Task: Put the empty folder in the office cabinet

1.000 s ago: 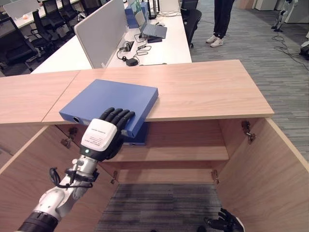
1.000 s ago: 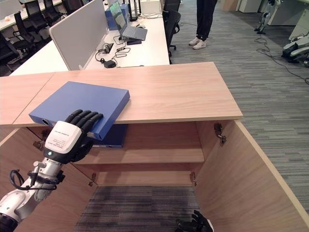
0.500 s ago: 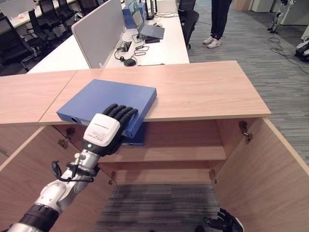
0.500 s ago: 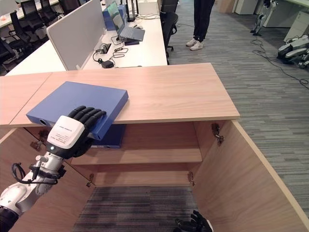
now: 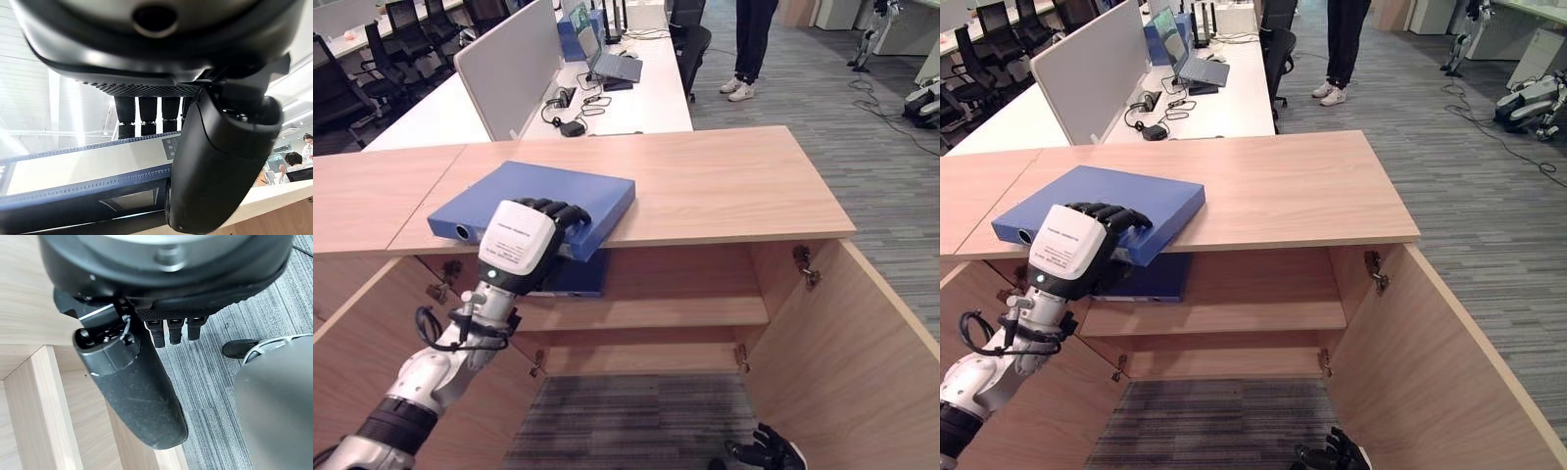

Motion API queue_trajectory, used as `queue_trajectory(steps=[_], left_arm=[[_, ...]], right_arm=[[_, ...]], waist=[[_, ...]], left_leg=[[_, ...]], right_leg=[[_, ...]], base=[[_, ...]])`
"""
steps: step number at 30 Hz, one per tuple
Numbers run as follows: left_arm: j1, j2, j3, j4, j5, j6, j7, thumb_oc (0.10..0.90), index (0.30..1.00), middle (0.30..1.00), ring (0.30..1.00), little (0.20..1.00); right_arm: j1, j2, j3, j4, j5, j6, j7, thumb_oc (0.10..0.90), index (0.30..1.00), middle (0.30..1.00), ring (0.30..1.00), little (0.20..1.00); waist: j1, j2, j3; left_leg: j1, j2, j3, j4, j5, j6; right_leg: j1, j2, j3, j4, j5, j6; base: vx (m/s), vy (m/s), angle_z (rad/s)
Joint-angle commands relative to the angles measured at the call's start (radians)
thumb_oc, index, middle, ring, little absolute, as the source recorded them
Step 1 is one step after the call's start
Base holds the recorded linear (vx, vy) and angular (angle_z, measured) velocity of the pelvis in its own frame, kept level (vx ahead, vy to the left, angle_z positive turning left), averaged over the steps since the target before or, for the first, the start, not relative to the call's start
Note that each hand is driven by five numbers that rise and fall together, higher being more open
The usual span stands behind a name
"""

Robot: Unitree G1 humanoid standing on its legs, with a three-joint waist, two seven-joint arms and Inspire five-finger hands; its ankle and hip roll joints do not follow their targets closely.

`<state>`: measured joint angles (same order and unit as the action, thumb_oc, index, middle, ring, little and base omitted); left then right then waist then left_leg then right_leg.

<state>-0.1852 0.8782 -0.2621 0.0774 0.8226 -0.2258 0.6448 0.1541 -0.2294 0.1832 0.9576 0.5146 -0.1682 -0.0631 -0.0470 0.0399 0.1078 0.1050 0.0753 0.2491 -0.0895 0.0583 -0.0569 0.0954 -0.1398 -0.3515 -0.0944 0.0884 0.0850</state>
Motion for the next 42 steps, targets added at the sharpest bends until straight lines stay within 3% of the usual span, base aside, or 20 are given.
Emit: queue_trajectory(steps=[1,6,10,13,14,18,19,22,23,24,27,36,42], left_arm=[[-0.089,-0.021,0.068,-0.042,-0.068,-0.024,-0.028,0.400,0.300,0.300,0.300,0.300],[-0.022,-0.098,0.188,-0.181,-0.188,-0.059,-0.069,0.400,0.300,0.300,0.300,0.300],[-0.021,-0.227,0.286,-0.372,-0.478,-0.147,-0.139,0.400,0.300,0.300,0.300,0.300],[-0.070,-0.273,0.279,-0.442,-0.676,-0.199,-0.193,0.400,0.300,0.300,0.300,0.300],[-0.106,-0.308,0.257,-0.492,-0.853,-0.240,-0.275,0.400,0.300,0.300,0.300,0.300],[-0.152,-0.336,0.226,-0.515,-1.007,-0.244,-0.356,0.400,0.300,0.300,0.300,0.300],[-0.194,-0.359,0.186,-0.549,-1.139,-0.239,-0.422,0.400,0.300,0.300,0.300,0.300],[-0.251,-0.395,0.137,-0.590,-1.337,-0.227,-0.522,0.400,0.300,0.300,0.300,0.300],[-0.251,-0.395,0.137,-0.590,-1.338,-0.228,-0.523,0.400,0.300,0.300,0.300,0.300],[-0.280,-0.426,0.102,-0.606,-1.436,-0.214,-0.561,0.400,0.300,0.300,0.300,0.300],[-0.321,-0.467,0.047,-0.607,-1.560,-0.196,-0.596,0.400,0.300,0.300,0.300,0.300],[-0.358,-0.521,-0.077,-0.622,-1.781,-0.134,-0.671,0.400,0.300,0.300,0.300,0.300],[-0.343,-0.501,-0.093,-0.600,-1.784,-0.106,-0.677,0.400,0.300,0.300,0.300,0.300]], right_arm=[[-0.078,0.008,-0.008,-0.014,0.026,-0.045,0.007,0.800,0.900,0.900,0.900,0.900],[-0.079,0.018,-0.004,-0.048,0.031,-0.044,0.009,0.800,0.900,0.900,0.900,0.900],[-0.083,0.024,0.008,-0.092,0.030,-0.040,0.019,0.800,0.900,0.900,0.900,0.900],[-0.092,0.018,0.018,-0.106,0.031,-0.033,0.028,0.800,0.900,0.900,0.900,0.900],[-0.100,0.016,0.022,-0.110,0.032,-0.027,0.032,0.800,0.900,0.900,0.900,0.900],[-0.113,0.014,0.026,-0.111,0.033,-0.022,0.033,0.800,0.900,0.900,0.900,0.900],[-0.127,0.011,0.032,-0.108,0.032,-0.012,0.034,0.800,0.900,0.900,0.900,0.900],[-0.141,0.011,0.038,-0.095,0.036,0.000,0.038,0.800,0.900,0.900,0.900,0.900],[-0.141,0.011,0.038,-0.095,0.036,0.000,0.038,0.800,0.900,0.900,0.900,0.900],[-0.146,0.015,0.045,-0.080,0.040,0.005,0.038,0.800,0.900,0.900,0.900,0.900],[-0.160,0.019,0.048,-0.051,0.047,0.020,0.040,0.800,0.900,0.900,0.900,0.900],[-0.171,0.027,0.070,-0.003,0.043,0.044,0.051,0.800,0.900,0.900,0.900,0.900],[-0.175,0.027,0.068,-0.005,0.052,0.046,0.055,0.800,0.900,0.900,0.900,0.900]], waist=[[0.014,-0.006,0.008],[0.024,-0.010,0.008],[0.036,-0.016,0.007],[0.036,-0.017,0.004],[0.035,-0.018,0.003],[0.034,-0.017,0.001],[0.031,-0.017,0.000],[0.029,-0.017,0.000],[0.029,-0.017,0.000],[0.025,-0.016,-0.001],[0.021,-0.013,0.002],[0.009,-0.007,0.008],[0.007,-0.006,0.007]], left_leg=[[0.028,0.077,0.068,0.002,-0.020,-0.095],[0.029,0.076,0.061,0.002,-0.021,-0.092],[0.033,0.078,0.049,0.002,-0.023,-0.093],[0.028,0.076,0.043,0.002,-0.018,-0.088],[0.031,0.075,0.041,0.002,-0.019,-0.087],[0.030,0.074,0.038,0.002,-0.020,-0.085],[0.030,0.073,0.037,0.002,-0.021,-0.083],[0.032,0.072,0.037,0.002,-0.023,-0.081],[0.032,0.072,0.037,0.002,-0.023,-0.081],[0.033,0.071,0.038,0.002,-0.023,-0.080],[0.033,0.069,0.035,0.002,-0.024,-0.077],[0.038,0.064,0.039,0.002,-0.030,-0.072],[0.044,0.061,0.044,0.002,-0.032,-0.068]], right_leg=[[0.074,-0.053,-0.043,0.013,-0.126,0.108],[0.078,-0.053,-0.047,0.014,-0.127,0.105],[0.089,-0.052,-0.057,0.016,-0.137,0.099],[0.089,-0.050,-0.060,0.016,-0.132,0.095],[0.092,-0.049,-0.065,0.017,-0.134,0.094],[0.091,-0.048,-0.069,0.018,-0.135,0.093],[0.092,-0.048,-0.069,0.019,-0.136,0.093],[0.096,-0.048,-0.071,0.020,-0.137,0.094],[0.096,-0.048,-0.070,0.020,-0.137,0.094],[0.096,-0.048,-0.072,0.022,-0.137,0.095],[0.094,-0.049,-0.071,0.030,-0.139,0.094],[0.089,-0.052,-0.071,0.046,-0.141,0.095],[0.089,-0.054,-0.066,0.053,-0.144,0.096]], base=[[0.00,0.000,0.00],[0.00,-0.002,0.01],[0.00,-0.008,0.07],[-0.02,-0.005,0.06],[-0.02,-0.005,0.09],[-0.01,-0.003,0.07],[0.00,0.000,0.00],[0.00,0.000,0.00],[0.00,0.000,0.00],[0.00,0.000,0.00],[0.00,0.000,0.00],[0.00,0.000,0.00],[0.00,0.000,0.00]])
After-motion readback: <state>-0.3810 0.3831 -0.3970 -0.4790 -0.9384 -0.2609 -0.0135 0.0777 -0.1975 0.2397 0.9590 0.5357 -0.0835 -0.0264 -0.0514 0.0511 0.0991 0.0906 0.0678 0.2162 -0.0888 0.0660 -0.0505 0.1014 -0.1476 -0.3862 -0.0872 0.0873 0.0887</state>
